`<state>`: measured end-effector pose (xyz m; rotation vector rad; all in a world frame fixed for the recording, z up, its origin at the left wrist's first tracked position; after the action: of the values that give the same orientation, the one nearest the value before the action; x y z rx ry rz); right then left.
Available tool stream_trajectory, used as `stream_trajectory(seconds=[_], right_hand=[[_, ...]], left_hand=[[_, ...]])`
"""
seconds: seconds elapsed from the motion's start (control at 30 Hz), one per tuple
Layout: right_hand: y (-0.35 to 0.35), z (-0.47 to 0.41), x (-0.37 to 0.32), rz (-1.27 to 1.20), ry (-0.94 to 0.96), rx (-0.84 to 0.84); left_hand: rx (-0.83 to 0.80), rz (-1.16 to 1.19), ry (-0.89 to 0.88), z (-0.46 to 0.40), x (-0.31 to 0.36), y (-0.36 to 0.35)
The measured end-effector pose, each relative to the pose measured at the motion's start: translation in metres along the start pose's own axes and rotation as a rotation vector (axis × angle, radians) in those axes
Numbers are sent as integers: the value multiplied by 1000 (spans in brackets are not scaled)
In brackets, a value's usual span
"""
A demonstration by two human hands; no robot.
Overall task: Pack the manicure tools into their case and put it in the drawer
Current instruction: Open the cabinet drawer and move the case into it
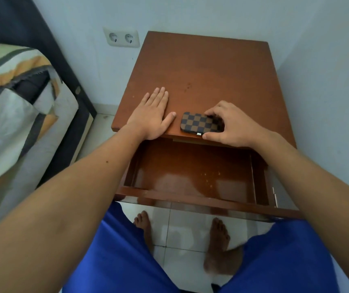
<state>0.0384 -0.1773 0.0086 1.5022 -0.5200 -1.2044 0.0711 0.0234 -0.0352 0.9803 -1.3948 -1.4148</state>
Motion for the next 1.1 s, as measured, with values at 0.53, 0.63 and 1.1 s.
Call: stream_trajectory(seconds=[0.53,0.63,1.1], right_hand=[[-123,47,-17,14,24,-235],[-141,35,-4,14,-42,-264],[-149,36,4,41,-89,-288]], left_hand=[[0,-5,-1,2,1,2],[-1,-6,-2,2,1,1],[18,3,1,2,1,2]])
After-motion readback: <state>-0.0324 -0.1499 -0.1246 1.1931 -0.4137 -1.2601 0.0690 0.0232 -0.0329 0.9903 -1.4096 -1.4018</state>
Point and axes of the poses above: each hand's wrist, its own z-axis away from the middle knuckle, its own y-axis out of the back of the hand, x = y × z, the point moved 10 cm from there along -z, towards the middle knuckle, and after that the axes turned 3 degrees about -z, right-handed, at the moved point
